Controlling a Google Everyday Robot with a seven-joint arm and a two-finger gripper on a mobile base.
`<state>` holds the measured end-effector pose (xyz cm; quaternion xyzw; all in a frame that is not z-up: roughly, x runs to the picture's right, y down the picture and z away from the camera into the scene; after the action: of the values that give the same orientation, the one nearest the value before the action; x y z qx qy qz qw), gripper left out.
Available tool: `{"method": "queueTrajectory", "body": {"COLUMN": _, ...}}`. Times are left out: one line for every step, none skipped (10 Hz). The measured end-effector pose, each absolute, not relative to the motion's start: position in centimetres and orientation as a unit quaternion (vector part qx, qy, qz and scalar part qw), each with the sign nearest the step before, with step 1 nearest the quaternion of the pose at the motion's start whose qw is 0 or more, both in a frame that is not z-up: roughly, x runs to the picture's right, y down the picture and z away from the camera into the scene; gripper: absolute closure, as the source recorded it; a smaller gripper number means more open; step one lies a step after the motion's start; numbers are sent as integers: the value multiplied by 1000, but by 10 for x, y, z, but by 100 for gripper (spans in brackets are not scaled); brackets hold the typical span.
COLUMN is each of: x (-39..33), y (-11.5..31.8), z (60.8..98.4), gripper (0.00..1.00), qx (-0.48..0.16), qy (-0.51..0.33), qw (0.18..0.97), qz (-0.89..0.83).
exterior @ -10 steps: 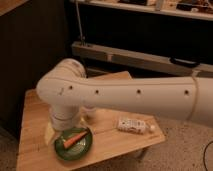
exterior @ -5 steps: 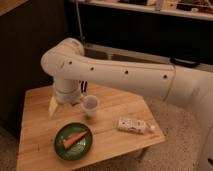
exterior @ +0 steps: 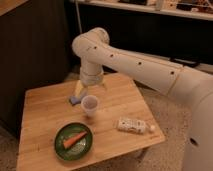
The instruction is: Move the arm in a circular motion
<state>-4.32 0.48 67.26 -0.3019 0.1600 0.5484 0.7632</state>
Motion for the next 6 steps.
{"method": "queueTrajectory", "body": {"x": -15, "y": -2, "z": 687, "gripper": 20, "qx": -295, "qy": 181, "qw": 749, "qz": 565}}
{"method": "queueTrajectory", "body": {"x": 21, "y": -5, "z": 699, "gripper": 20, "qx": -287, "qy": 202, "qw": 730, "qz": 586}}
{"method": "queueTrajectory", "body": {"x": 55, "y": -6, "z": 704, "gripper": 20, "qx": -283, "qy": 212, "qw": 719, "qz": 599}}
{"method": "queueTrajectory", "body": {"x": 75, "y": -5, "z": 707, "gripper": 20, "qx": -281, "qy": 219, "qw": 712, "qz": 606}}
{"method": "queueTrajectory", "body": {"x": 96, "y": -5, "z": 710, "gripper": 20, "qx": -278, "qy": 227, "qw": 703, "qz": 614}}
{"method": "queueTrajectory", "body": {"x": 107, "y": -3, "z": 713, "gripper": 20, "qx": -276, "qy": 233, "qw": 697, "qz": 619}}
